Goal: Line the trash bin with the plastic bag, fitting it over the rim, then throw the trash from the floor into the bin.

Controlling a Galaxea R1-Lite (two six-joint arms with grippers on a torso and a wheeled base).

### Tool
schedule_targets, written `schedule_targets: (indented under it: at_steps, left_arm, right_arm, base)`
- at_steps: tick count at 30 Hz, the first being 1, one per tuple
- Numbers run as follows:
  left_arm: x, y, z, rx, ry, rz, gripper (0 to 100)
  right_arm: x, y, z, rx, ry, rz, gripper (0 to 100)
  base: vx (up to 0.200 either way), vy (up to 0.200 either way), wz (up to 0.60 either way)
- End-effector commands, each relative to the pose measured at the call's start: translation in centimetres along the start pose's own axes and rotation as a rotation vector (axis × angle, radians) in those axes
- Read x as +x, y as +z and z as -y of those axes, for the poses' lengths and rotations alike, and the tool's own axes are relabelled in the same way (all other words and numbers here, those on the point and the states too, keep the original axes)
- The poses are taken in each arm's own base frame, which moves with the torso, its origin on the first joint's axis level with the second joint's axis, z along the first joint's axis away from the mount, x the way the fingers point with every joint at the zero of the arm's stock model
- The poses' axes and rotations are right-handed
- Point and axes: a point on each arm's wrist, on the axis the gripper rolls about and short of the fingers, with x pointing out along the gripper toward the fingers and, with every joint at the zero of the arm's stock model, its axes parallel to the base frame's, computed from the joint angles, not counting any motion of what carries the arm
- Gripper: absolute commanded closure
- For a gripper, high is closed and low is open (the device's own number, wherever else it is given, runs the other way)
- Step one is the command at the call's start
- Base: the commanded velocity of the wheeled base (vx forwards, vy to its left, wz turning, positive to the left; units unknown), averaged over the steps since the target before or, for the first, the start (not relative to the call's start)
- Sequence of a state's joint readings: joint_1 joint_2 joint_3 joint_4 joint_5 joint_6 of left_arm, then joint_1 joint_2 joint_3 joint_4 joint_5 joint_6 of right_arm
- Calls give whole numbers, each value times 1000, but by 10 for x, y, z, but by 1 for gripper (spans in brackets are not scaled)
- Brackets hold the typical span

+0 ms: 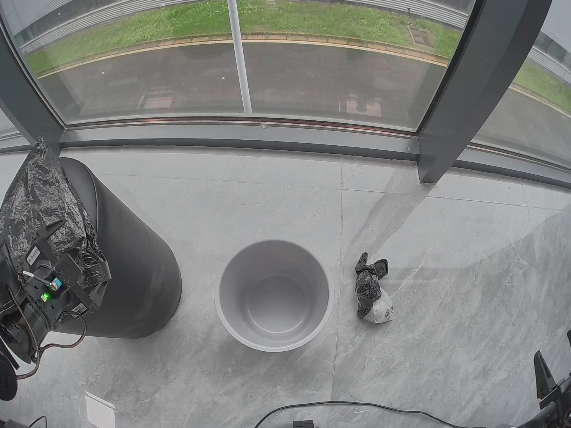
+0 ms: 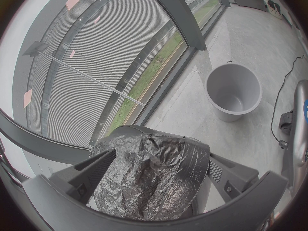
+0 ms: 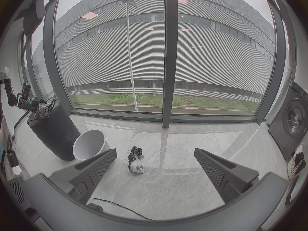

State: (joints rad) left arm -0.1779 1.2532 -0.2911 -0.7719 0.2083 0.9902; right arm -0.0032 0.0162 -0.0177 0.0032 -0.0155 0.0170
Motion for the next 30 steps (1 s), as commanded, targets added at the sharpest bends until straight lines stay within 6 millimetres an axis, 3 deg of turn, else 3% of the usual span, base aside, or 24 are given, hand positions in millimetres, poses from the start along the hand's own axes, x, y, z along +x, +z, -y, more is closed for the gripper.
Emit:
schedule_targets:
  at_steps: [1,9,30]
  left_arm:
    - [-1,-3,3,5,-9,-14,0]
    - [-9,-8,6,-4,32,8,0]
    - [-7,-4,0,-44,109,45,0]
  right_arm:
    - [0,-4,0,0,0,-1,0]
    - [0,-4,0,1,0,-1,0]
    - [0,-5,0,1,0,-3,0]
  base:
    - [0,0,0]
    - [0,0,0]
    - [0,0,0]
